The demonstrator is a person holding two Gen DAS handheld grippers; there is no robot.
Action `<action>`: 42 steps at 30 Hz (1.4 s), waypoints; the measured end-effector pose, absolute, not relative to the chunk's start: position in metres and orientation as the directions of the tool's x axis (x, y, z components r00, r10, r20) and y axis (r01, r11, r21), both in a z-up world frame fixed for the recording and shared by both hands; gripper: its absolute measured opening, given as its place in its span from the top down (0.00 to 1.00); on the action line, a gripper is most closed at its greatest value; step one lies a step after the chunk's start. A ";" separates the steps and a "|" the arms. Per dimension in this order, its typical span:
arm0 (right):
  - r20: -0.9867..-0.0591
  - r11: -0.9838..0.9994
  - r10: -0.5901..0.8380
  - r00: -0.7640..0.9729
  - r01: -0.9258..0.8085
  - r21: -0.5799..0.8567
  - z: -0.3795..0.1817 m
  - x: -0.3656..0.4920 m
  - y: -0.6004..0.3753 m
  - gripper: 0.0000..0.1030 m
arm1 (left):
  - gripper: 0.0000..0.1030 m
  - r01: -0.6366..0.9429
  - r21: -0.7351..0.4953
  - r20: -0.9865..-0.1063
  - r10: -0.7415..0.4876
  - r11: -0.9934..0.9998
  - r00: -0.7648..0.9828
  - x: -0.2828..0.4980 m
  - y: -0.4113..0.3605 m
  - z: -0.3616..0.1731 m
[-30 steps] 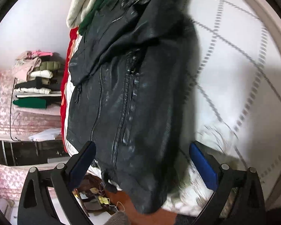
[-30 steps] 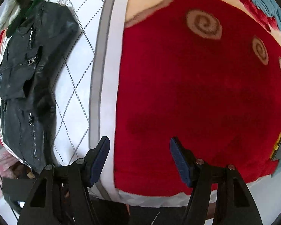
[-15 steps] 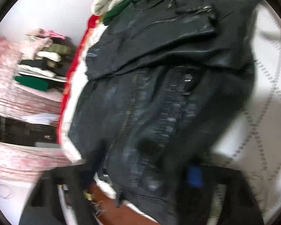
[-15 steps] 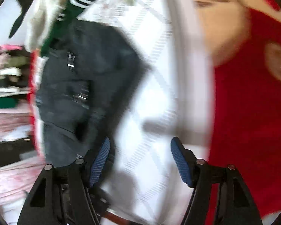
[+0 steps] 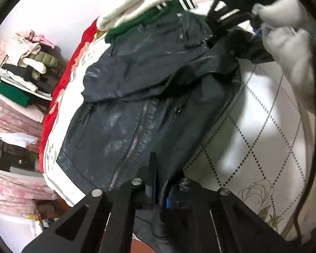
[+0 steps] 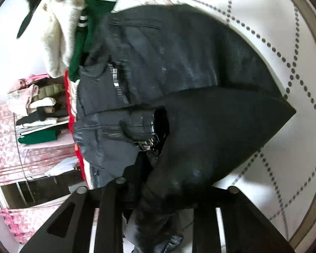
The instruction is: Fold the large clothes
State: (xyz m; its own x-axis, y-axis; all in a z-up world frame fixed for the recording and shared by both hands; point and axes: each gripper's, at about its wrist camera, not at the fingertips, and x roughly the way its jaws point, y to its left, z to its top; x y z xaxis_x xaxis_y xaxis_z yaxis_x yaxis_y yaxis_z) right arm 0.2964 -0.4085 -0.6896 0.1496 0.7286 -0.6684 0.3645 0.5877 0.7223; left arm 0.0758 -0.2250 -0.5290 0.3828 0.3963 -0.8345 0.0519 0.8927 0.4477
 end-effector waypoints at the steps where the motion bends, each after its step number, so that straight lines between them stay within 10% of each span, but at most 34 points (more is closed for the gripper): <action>1: -0.672 0.596 0.724 0.156 0.348 0.724 -0.677 0.295 -0.408 0.82 | 0.97 0.049 0.431 -0.839 0.380 0.901 0.388 0.075 -0.220 -0.521; 14: -0.810 0.799 0.577 0.102 0.137 0.586 -0.514 0.346 -0.288 0.86 | 0.97 -0.078 0.154 -0.906 0.172 0.985 0.386 0.118 -0.068 -0.432; 24: -0.916 0.919 0.394 -0.079 0.045 0.391 -0.561 0.437 -0.086 0.80 | 0.84 -0.256 -0.036 -0.975 0.023 0.966 0.223 0.177 0.107 -0.518; 29: -0.890 0.903 0.413 -0.194 -0.038 0.428 -0.606 0.465 -0.019 0.36 | 0.66 -0.339 -0.129 -0.975 -0.056 0.932 0.217 0.176 0.162 -0.540; 32: -0.820 0.827 0.546 -0.171 -0.045 0.560 -0.582 0.468 -0.034 0.31 | 0.14 -0.377 -0.167 -0.967 -0.076 0.911 0.245 0.167 0.175 -0.528; 37: -0.800 0.799 0.601 0.003 0.038 0.600 -0.543 0.459 -0.124 0.31 | 0.11 -0.435 -0.171 -0.957 -0.043 0.884 0.287 0.171 0.172 -0.515; 42: -0.922 0.913 0.365 0.128 0.145 0.382 -0.566 0.468 -0.213 0.31 | 0.11 -0.439 -0.004 -0.976 0.091 0.898 0.195 0.207 0.169 -0.562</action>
